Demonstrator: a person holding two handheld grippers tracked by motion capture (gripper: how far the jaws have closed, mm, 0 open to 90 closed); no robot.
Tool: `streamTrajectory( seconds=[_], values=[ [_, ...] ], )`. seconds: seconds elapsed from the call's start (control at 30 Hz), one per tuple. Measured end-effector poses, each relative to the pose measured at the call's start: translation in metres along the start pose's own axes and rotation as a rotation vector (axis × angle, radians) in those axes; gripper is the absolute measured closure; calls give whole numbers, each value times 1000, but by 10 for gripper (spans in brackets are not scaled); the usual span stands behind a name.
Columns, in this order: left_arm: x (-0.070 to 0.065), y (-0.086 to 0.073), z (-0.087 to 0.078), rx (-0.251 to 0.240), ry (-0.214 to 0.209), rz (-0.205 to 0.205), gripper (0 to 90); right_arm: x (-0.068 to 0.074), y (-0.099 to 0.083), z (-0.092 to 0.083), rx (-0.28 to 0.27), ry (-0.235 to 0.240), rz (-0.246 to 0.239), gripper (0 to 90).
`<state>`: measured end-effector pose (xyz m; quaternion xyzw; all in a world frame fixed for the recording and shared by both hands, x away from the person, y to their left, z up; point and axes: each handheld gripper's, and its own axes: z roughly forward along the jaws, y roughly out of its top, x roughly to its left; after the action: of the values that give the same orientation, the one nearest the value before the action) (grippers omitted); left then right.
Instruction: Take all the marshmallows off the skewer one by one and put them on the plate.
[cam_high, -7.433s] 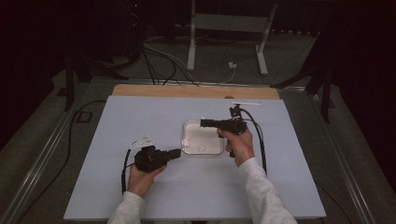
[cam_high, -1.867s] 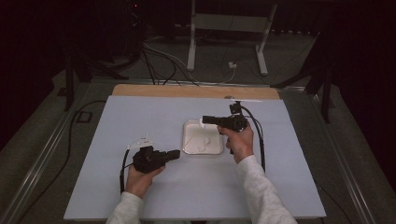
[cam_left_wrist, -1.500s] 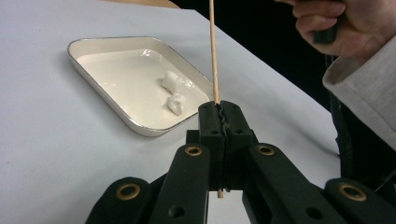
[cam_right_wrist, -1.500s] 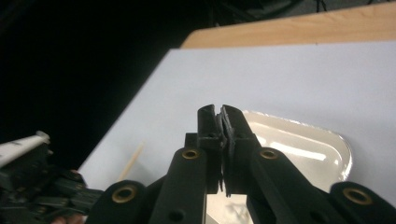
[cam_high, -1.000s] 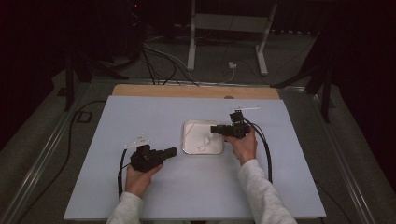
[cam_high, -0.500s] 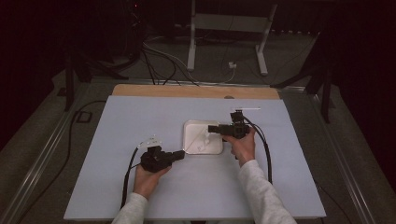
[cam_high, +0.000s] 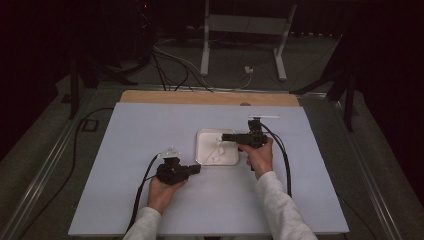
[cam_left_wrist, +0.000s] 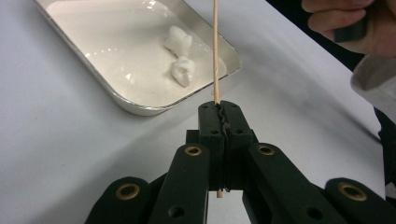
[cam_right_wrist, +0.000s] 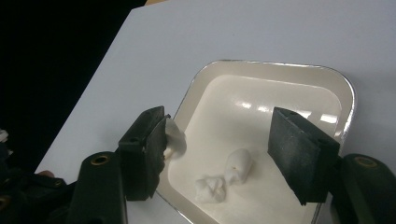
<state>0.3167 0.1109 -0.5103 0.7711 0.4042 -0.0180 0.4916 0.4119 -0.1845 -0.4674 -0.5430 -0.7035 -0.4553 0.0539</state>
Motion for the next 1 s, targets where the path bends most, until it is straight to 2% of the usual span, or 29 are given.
streamTrajectory(
  seconds=[0.07,0.17,0.37,0.53,0.7,0.93,1.0],
  values=[
    [3,0,1,8,9,-15,900,0,0,-1,-4,6,3,361],
    [3,0,2,10,0,-13,900,1,0,-5,-6,1,-3,357],
    [3,5,-2,-16,-12,-12,900,-2,0,-10,-11,-32,-2,346],
    [3,8,-4,-34,-10,-17,900,-4,-2,-11,-24,-30,-3,338],
    [10,14,-2,-64,37,-46,900,-3,-4,-11,-25,-31,-12,330],
    [14,26,11,-101,90,-78,900,1,-6,-13,-33,-35,-44,315],
    [13,27,16,-115,117,-94,900,4,-7,-15,-39,-41,-60,310]
  ],
)
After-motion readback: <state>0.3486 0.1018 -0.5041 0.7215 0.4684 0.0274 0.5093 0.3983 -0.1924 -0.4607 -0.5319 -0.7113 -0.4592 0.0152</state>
